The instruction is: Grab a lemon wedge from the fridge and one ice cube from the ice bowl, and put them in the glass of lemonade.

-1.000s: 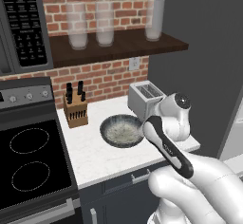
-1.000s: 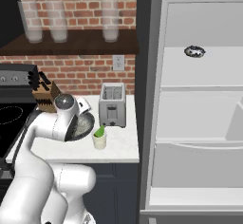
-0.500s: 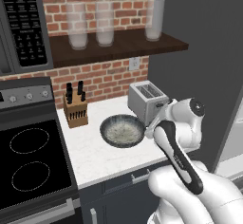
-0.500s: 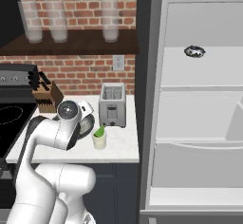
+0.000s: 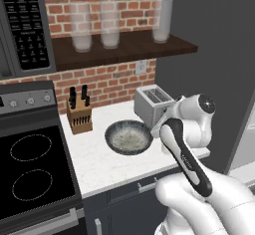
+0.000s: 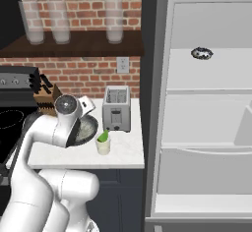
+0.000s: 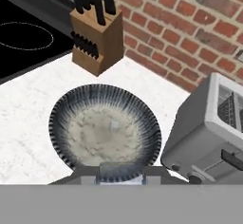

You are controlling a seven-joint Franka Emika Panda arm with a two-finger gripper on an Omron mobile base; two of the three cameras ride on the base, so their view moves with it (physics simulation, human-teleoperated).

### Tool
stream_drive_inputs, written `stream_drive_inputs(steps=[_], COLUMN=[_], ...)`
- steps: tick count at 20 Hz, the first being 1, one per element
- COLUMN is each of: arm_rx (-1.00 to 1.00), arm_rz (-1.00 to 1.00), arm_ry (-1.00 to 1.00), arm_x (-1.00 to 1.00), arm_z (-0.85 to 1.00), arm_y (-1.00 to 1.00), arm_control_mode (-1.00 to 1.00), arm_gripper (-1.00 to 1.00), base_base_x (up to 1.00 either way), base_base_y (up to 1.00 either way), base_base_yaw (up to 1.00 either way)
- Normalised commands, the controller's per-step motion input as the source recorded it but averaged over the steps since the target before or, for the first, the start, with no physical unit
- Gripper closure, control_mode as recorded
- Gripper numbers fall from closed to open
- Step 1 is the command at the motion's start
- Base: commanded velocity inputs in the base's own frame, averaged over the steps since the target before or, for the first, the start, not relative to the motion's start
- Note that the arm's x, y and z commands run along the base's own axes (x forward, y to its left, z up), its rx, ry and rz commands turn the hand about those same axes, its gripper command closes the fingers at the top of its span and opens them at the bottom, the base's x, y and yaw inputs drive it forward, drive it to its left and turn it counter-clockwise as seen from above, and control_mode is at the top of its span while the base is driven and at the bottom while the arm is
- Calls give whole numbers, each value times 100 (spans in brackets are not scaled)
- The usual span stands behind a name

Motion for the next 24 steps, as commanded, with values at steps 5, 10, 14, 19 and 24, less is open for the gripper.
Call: stream_drive_inputs(steps=[5,10,14,19,24], arm_rx=[-16,-5,0,0,0], arm_rz=[-7,-16,-15,-19,-26], arm_ry=[39,10,-1,0,4], arm_x=[1,-35,-22,0,30], arm_z=[83,-25,-58,-52,-24], arm_y=[-13,-27,-20,-32,-25], arm_control_mode=[-100,-100,-100,-100,-100], arm_gripper=[100,100,100,100,100], base_base_x=[0,0,0,0,0], base_base_y=[0,0,0,0,0], base_base_yaw=[0,0,0,0,0])
